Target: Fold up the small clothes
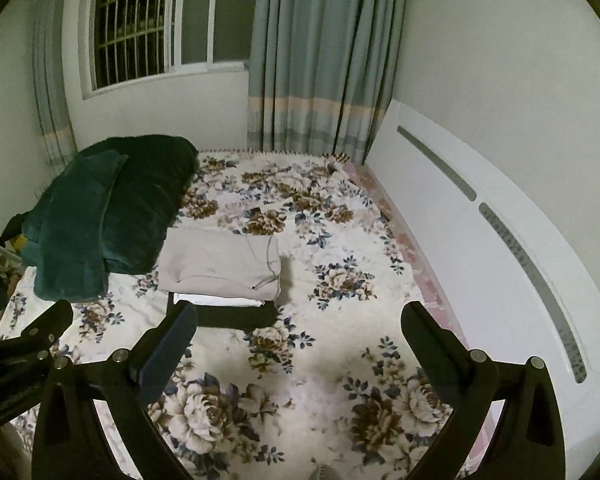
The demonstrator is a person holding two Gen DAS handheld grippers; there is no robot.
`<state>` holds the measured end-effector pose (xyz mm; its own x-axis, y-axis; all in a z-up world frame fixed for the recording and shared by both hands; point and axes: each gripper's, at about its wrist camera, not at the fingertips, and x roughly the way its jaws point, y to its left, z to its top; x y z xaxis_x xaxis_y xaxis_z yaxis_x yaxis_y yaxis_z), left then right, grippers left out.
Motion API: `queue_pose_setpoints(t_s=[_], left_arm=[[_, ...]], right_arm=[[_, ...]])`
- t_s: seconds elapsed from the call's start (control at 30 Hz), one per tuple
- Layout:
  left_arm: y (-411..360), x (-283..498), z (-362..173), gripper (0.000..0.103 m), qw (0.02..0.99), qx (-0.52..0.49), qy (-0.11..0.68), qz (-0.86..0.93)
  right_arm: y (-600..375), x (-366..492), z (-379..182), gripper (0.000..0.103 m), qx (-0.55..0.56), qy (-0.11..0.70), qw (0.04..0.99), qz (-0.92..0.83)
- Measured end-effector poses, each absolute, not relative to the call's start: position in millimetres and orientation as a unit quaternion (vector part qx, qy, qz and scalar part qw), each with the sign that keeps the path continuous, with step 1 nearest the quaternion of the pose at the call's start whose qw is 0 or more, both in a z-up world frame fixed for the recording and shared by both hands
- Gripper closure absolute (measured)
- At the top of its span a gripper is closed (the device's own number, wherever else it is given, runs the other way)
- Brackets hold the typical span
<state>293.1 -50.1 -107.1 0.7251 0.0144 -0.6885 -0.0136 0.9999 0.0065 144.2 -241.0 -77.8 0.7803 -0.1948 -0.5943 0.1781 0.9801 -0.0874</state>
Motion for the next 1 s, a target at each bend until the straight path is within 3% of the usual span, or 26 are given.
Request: queue_pose_setpoints(t_s=[0.4, 1.0], left_arm=[[-42, 243, -84, 0.0, 0.933, -0.009, 0.36, 0.024], [-36, 224, -73, 0.0, 0.938, -0.005, 0.342, 0.047]], right_arm=[[-243, 76, -40, 0.0, -0.012, 0.299, 0.951, -0.08], [-244, 83, -32, 0.0, -0.004, 0.299, 0.953, -0.049]])
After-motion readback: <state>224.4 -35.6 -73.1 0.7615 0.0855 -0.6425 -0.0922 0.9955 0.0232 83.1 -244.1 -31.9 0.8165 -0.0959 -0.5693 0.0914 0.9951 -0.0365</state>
